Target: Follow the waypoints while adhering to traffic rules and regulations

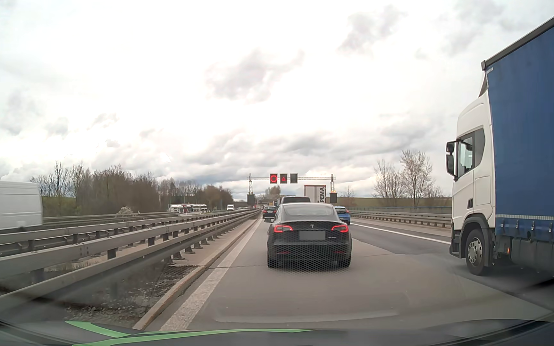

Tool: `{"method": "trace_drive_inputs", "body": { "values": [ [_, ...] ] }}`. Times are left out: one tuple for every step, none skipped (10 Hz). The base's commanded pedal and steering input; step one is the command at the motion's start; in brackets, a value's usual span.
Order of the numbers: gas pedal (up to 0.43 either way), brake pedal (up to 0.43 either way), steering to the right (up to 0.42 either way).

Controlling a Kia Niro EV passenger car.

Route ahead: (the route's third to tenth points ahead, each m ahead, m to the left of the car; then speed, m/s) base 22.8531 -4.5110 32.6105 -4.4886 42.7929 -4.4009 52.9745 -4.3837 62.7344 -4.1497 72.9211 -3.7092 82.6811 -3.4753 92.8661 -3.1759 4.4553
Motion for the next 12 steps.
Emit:
{"method": "trace_drive_inputs", "body": {
  "values": [
    [0.008,0.000,-0.002],
    [0.000,0.000,-0.002],
    [0.000,0.000,-0.003],
    [0.000,0.000,-0.003],
    [0.000,0.000,-0.004],
    [0.000,0.000,-0.004],
    [0.000,0.000,-0.004],
    [0.000,0.000,-0.004],
    [0.000,0.000,-0.004],
    [0.000,0.000,-0.004],
    [0.039,0.000,-0.004],
    [0.059,0.000,-0.004]
  ]
}}
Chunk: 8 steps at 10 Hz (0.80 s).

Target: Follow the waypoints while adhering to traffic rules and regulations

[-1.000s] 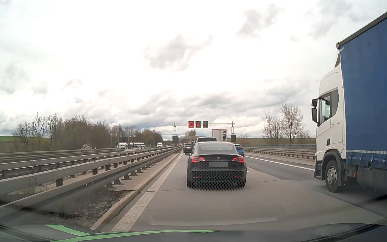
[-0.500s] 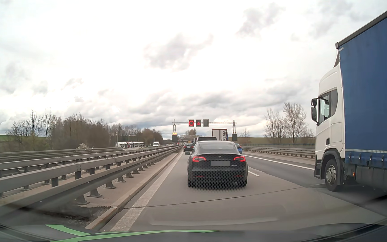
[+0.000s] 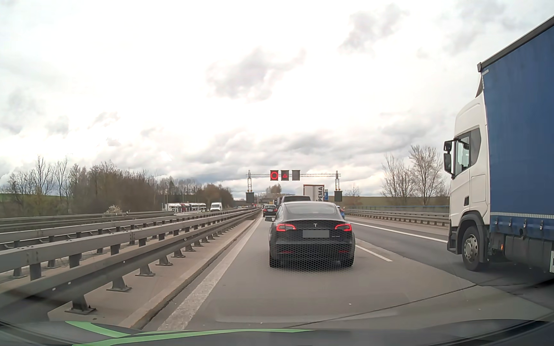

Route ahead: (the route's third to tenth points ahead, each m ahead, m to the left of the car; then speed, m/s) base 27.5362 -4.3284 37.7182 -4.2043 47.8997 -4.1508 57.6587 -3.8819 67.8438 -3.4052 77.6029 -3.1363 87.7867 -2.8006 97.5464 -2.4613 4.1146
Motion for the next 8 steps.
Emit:
{"method": "trace_drive_inputs", "body": {
  "values": [
    [0.059,0.000,-0.004],
    [0.059,0.000,-0.004],
    [0.067,0.000,-0.004],
    [0.067,0.000,-0.004],
    [0.067,0.000,-0.004],
    [0.067,0.000,-0.004],
    [0.079,0.000,-0.004],
    [0.087,0.000,-0.004]
  ]
}}
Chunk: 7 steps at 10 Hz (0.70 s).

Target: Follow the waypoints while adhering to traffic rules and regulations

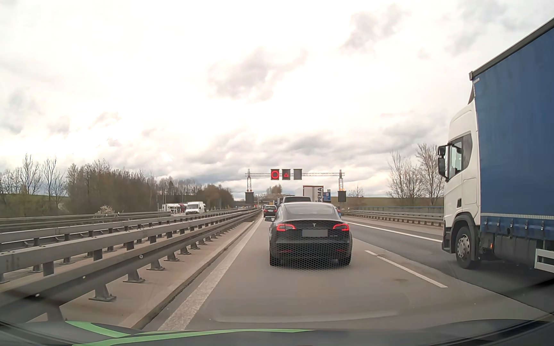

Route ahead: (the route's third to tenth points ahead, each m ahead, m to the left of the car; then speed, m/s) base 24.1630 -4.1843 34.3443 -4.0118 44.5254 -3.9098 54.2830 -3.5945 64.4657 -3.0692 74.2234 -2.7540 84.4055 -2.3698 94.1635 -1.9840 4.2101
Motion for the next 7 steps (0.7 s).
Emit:
{"method": "trace_drive_inputs", "body": {
  "values": [
    [0.098,0.000,-0.004],
    [0.118,0.000,-0.004],
    [0.118,0.000,-0.004],
    [0.118,0.000,-0.004],
    [0.118,0.000,-0.004],
    [0.118,0.000,-0.004],
    [0.118,0.000,-0.004]
  ]
}}
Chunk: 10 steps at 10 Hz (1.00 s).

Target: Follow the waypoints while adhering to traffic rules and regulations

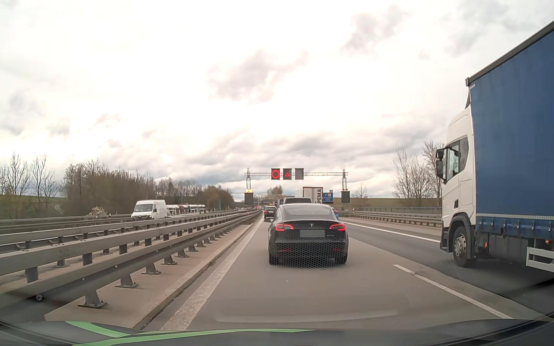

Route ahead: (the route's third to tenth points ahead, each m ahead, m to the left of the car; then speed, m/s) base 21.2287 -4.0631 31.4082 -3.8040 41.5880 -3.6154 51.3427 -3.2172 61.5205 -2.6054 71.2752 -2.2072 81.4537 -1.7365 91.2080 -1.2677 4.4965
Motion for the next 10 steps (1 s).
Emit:
{"method": "trace_drive_inputs", "body": {
  "values": [
    [0.118,0.000,-0.004],
    [0.118,0.000,-0.004],
    [0.118,0.000,-0.004],
    [0.130,0.000,-0.004],
    [0.130,0.000,-0.004],
    [0.130,0.000,-0.004],
    [0.130,0.000,-0.004],
    [0.130,0.000,-0.004],
    [0.130,0.000,-0.004],
    [0.130,0.000,-0.003]
  ]
}}
